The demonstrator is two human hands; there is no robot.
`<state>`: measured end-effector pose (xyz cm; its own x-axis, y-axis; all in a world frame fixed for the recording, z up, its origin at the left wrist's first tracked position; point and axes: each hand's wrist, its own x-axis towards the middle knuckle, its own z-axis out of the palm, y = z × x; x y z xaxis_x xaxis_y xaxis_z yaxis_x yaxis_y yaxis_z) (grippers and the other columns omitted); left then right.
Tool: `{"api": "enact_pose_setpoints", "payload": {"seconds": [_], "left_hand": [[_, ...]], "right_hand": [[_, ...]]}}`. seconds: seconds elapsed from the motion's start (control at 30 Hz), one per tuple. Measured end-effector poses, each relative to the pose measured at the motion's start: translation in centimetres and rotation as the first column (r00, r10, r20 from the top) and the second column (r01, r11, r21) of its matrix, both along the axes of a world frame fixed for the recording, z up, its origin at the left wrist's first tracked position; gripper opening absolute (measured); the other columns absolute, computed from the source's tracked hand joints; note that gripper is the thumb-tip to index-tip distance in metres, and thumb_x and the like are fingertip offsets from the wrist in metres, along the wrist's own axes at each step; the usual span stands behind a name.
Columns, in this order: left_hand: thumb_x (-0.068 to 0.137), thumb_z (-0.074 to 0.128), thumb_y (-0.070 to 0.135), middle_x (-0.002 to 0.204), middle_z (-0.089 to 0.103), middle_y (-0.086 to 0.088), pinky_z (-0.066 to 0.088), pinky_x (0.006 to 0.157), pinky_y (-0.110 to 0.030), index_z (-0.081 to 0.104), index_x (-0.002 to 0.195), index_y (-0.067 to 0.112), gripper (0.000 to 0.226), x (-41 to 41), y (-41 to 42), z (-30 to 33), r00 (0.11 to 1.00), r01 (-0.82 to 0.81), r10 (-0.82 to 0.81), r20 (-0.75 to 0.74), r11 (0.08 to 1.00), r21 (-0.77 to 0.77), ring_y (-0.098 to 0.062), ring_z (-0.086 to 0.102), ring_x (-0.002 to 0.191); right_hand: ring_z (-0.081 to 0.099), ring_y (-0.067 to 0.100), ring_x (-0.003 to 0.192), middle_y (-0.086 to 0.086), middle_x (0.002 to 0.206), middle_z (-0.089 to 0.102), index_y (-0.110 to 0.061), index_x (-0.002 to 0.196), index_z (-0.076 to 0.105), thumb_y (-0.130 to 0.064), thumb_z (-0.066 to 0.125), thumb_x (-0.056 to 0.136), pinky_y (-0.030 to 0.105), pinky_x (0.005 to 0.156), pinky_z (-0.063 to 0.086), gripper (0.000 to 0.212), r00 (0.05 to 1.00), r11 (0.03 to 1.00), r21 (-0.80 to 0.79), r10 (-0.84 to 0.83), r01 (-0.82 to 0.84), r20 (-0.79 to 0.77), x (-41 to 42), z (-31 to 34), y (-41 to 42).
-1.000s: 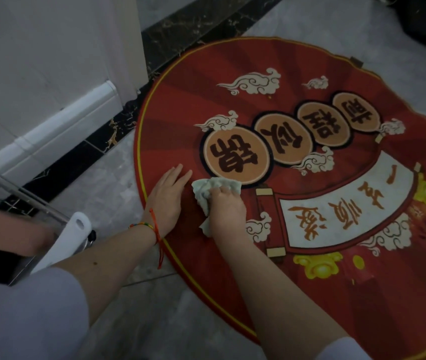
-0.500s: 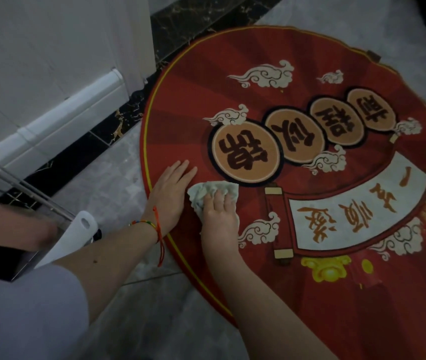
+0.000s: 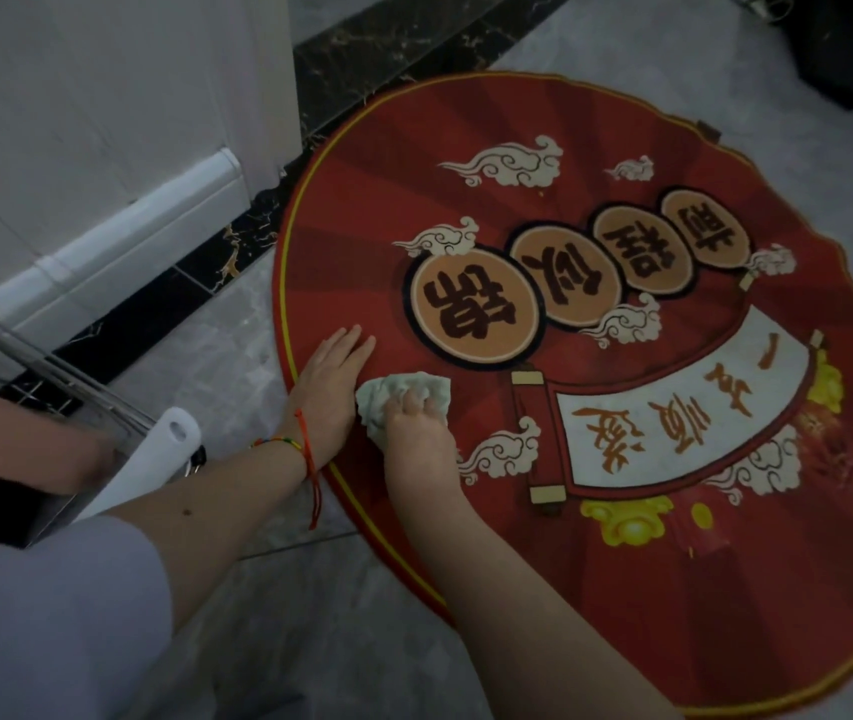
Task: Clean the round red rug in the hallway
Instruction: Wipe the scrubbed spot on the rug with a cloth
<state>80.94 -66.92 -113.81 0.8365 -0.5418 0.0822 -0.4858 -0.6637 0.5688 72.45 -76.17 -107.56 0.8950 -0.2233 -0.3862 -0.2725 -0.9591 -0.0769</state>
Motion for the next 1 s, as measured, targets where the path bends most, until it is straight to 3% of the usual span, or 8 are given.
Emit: {"api": "enact_pose_setpoints", "payload": {"seconds": [0.17, 0.37, 0.47, 0.53, 0.6, 0.7, 0.77, 1.0], "left_hand": [[0.092, 0.045, -0.007, 0.150, 0.031, -0.019, 0.011, 0.116, -0.035, 0.037, 0.142, 0.001, 0.052, -0.3, 0.1, 0.0, 1.000, 0.004, -0.004, -0.006, 0.999, -0.043, -0.034, 0.022, 0.142], [0.093, 0.046, -0.003, 0.151, 0.029, -0.018, 0.011, 0.117, -0.035, 0.036, 0.143, 0.002, 0.051, -0.7, 0.5, 0.0, 1.000, 0.012, -0.013, -0.016, 1.000, -0.021, -0.033, 0.020, 0.143], [0.094, 0.044, -0.003, 0.154, 0.025, -0.016, 0.009, 0.117, -0.033, 0.032, 0.145, 0.003, 0.052, -0.8, 0.8, 0.3, 0.999, 0.002, -0.003, -0.040, 1.000, -0.005, -0.031, 0.016, 0.144], [0.096, 0.043, -0.001, 0.155, 0.023, -0.015, 0.009, 0.117, -0.032, 0.031, 0.145, 0.004, 0.051, -0.7, 0.8, 0.5, 0.998, -0.006, 0.005, -0.060, 1.000, -0.006, -0.030, 0.015, 0.145], [0.097, 0.042, 0.002, 0.155, 0.023, -0.015, 0.010, 0.117, -0.032, 0.031, 0.145, 0.004, 0.050, -0.5, 0.7, 0.7, 0.997, -0.021, 0.020, -0.079, 1.000, -0.012, -0.029, 0.014, 0.145], [0.098, 0.042, 0.001, 0.154, 0.025, -0.014, 0.010, 0.116, -0.031, 0.034, 0.144, 0.005, 0.047, -0.3, 0.6, 0.5, 0.992, -0.081, 0.077, -0.100, 0.996, -0.041, -0.028, 0.015, 0.144], [0.097, 0.039, -0.001, 0.153, 0.026, -0.016, 0.011, 0.116, -0.031, 0.035, 0.143, 0.004, 0.046, -0.3, 0.4, 0.3, 0.990, -0.094, 0.088, -0.109, 0.994, -0.049, -0.030, 0.016, 0.144], [0.098, 0.034, -0.001, 0.155, 0.024, -0.014, 0.008, 0.117, -0.030, 0.034, 0.144, 0.006, 0.047, -0.6, 0.5, 0.2, 0.991, -0.088, 0.084, -0.108, 0.996, -0.033, -0.028, 0.014, 0.145]], "right_hand": [[0.018, 0.036, 0.141, 0.020, 0.153, 0.019, -0.001, 0.147, 0.021, -0.006, 0.029, 0.100, 0.043, 0.111, 0.026, 0.048, 1.000, 1.000, 0.029, -0.012, 0.012, 0.006, -0.4, -0.4, -0.1], [0.022, 0.039, 0.139, 0.025, 0.151, 0.020, 0.001, 0.147, 0.018, -0.003, 0.033, 0.098, 0.044, 0.108, 0.031, 0.051, 0.999, 0.999, -0.015, 0.028, -0.029, -0.045, 0.0, 0.1, 0.1], [0.037, 0.032, 0.134, 0.020, 0.148, 0.032, -0.002, 0.144, 0.029, -0.010, 0.053, 0.093, 0.038, 0.102, 0.039, 0.057, 0.969, 0.996, -0.031, 0.073, -0.083, -0.235, 2.2, 0.2, -0.5], [0.049, 0.023, 0.125, 0.009, 0.140, 0.047, -0.011, 0.140, 0.039, -0.026, 0.067, 0.086, 0.032, 0.096, 0.043, 0.062, 0.864, 0.988, -0.002, 0.134, -0.154, -0.485, 4.5, 1.5, -0.9], [0.048, 0.024, 0.125, 0.009, 0.139, 0.047, -0.010, 0.141, 0.037, -0.032, 0.071, 0.083, 0.033, 0.100, 0.043, 0.070, 0.783, 0.977, 0.036, 0.190, -0.210, -0.592, 4.9, 2.2, -0.4], [0.039, 0.030, 0.131, 0.017, 0.143, 0.038, -0.003, 0.142, 0.032, -0.014, 0.057, 0.093, 0.038, 0.106, 0.035, 0.056, 0.946, 0.981, -0.025, 0.179, -0.193, -0.270, 1.3, 1.2, 1.0], [0.036, 0.035, 0.131, 0.021, 0.141, 0.037, 0.001, 0.139, 0.034, -0.005, 0.047, 0.095, 0.041, 0.106, 0.034, 0.046, 0.989, 0.992, -0.010, 0.124, -0.125, -0.077, -0.4, 0.8, 1.4], [0.031, 0.035, 0.135, 0.021, 0.149, 0.026, 0.000, 0.143, 0.027, -0.003, 0.047, 0.093, 0.040, 0.106, 0.035, 0.054, 0.991, 0.992, 0.017, 0.129, -0.129, -0.036, -0.7, 0.1, 1.1]]}}
